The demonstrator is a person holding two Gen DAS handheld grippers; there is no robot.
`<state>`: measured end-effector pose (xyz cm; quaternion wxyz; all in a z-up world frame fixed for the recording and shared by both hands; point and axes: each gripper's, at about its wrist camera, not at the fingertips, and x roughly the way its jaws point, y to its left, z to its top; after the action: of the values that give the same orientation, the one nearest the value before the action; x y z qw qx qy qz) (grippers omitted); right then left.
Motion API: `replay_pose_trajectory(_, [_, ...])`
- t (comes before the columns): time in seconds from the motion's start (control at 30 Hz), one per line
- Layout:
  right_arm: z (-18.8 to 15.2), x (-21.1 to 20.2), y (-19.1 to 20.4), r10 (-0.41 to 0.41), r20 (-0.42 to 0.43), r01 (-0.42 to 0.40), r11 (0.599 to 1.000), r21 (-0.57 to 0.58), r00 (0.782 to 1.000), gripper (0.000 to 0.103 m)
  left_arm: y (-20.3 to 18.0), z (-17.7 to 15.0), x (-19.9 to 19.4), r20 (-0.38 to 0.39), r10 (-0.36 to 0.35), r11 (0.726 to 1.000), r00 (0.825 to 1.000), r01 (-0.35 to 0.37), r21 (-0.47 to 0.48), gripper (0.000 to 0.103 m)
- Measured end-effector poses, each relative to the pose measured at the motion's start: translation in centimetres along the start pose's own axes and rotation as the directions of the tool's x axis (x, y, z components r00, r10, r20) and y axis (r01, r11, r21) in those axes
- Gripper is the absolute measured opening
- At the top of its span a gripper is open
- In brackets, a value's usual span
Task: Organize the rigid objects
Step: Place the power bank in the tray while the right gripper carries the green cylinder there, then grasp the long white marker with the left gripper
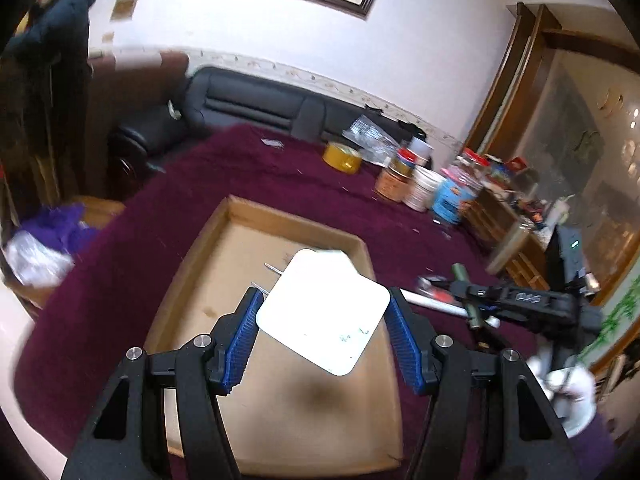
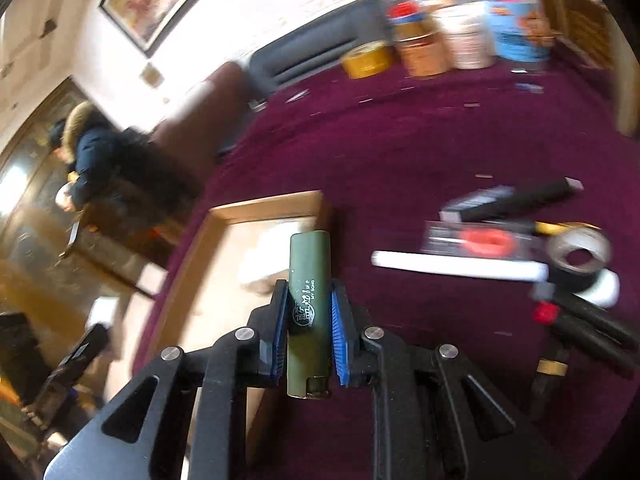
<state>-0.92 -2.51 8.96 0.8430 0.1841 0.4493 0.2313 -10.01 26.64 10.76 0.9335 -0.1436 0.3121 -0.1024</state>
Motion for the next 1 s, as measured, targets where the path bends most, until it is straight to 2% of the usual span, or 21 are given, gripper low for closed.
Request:
replay_pose_trajectory(0.1, [0.7,2.9,3.0,0.056,-0.068,-0.058,0.998,-0.024,0.996,0.017,1.9,1.4,1.8,-0.021,0.046,0.999,0.999,-0.046,-0.007,0.056])
replay_pose_trajectory(0.17, [0.7,5.5,5.2,0.095,-0.136,-0.100,0.995,-0.030,0.986,0.017,3.5,2.0,3.6,-0.053,0.057,0.998,0.997,-0.058,-0.033,0.056])
replay_pose_trajectory(0.27, [0.5,9.5,7.8,0.094,-0.210,-0.111,0.991,-0.070,0.973,0.017,5.3,2.4,6.9,-0.118,0.080,0.994,0.990,-0.088,-0.063,0.056])
replay_pose_trajectory(0.43, [1.3,15.4,9.3,0.049,-0.269,-0.074,0.994,-0.083,0.962,0.018,7.5,2.7,12.1,-0.231,0.061,0.986,0.971,-0.094,-0.135,0.056])
replay_pose_trajectory(0.5, [1.9,16.8,8.8,0.038,-0.269,-0.057,0.997,-0.061,0.962,0.018,8.5,2.8,13.4,-0.258,0.056,0.980,0.965,-0.102,-0.170,0.056])
replay_pose_trajectory(0.53, [2.3,17.4,8.3,0.032,-0.272,-0.048,0.998,-0.051,0.962,0.018,8.8,3.1,13.6,-0.255,0.031,0.981,0.967,-0.078,-0.177,0.056])
replay_pose_trajectory(0.6, [3.0,18.2,7.8,0.014,-0.269,-0.027,0.999,-0.044,0.963,0.018,9.0,3.6,14.1,-0.267,0.015,0.983,0.964,-0.063,-0.172,0.056])
replay_pose_trajectory(0.67, [3.5,18.9,7.5,0.028,-0.271,-0.036,0.999,-0.024,0.962,0.018,8.9,3.8,14.5,-0.275,0.015,0.984,0.961,-0.063,-0.166,0.056])
replay_pose_trajectory(0.73, [3.6,19.1,7.9,0.019,-0.264,-0.031,0.999,-0.040,0.964,0.018,9.1,3.9,14.5,-0.264,0.003,0.981,0.964,-0.054,-0.187,0.057])
replay_pose_trajectory(0.77, [3.6,19.2,8.3,-0.005,-0.257,-0.012,0.998,-0.066,0.966,0.022,9.3,3.9,14.4,-0.259,-0.024,0.978,0.965,-0.031,-0.206,0.058])
replay_pose_trajectory(0.8, [3.6,18.9,8.7,-0.021,-0.254,-0.001,0.996,-0.085,0.967,0.028,9.4,4.0,14.2,-0.256,-0.053,0.975,0.965,-0.006,-0.223,0.061])
replay_pose_trajectory(0.87, [3.7,18.4,9.4,-0.036,-0.237,0.008,0.993,-0.118,0.971,0.031,9.6,4.2,13.7,-0.238,-0.100,0.967,0.966,0.038,-0.251,0.066])
replay_pose_trajectory(1.0, [4.0,15.5,9.2,-0.020,-0.178,-0.003,0.991,-0.133,0.984,0.031,9.4,4.6,11.6,-0.208,-0.089,0.969,0.974,0.036,-0.245,0.066])
